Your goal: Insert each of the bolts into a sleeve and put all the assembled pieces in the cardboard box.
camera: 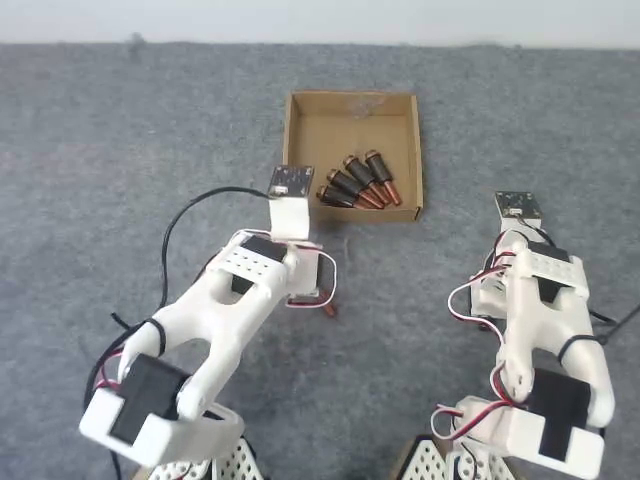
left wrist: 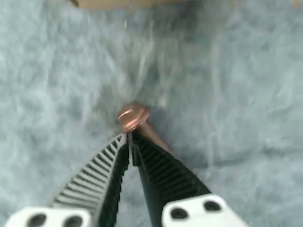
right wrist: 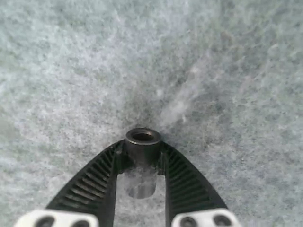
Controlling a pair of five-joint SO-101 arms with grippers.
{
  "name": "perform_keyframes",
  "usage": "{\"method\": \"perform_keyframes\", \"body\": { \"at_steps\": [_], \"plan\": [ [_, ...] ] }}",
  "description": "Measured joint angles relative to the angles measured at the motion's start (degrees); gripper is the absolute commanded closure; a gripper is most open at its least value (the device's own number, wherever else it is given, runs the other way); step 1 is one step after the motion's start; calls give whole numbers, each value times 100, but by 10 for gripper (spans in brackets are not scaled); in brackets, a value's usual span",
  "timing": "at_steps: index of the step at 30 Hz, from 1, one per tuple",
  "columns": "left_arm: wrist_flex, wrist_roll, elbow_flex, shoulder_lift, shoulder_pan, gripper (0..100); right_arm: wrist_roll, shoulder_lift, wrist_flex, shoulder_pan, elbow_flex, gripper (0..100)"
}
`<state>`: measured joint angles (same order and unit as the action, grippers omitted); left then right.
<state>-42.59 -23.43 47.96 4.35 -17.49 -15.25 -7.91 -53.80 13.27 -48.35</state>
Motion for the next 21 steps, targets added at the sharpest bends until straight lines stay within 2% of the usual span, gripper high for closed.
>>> {"method": "perform_keyframes", "body": {
  "at_steps": [6,14,21],
  "plan": [
    [492,0,0,0,-9,988,0,0,0,0,0,992],
    [563,26,0,105,-422,987,0,0,0,0,0,992],
    [563,-747,246,870,-440,889,0,0,0,0,0,992]
  ]
}}
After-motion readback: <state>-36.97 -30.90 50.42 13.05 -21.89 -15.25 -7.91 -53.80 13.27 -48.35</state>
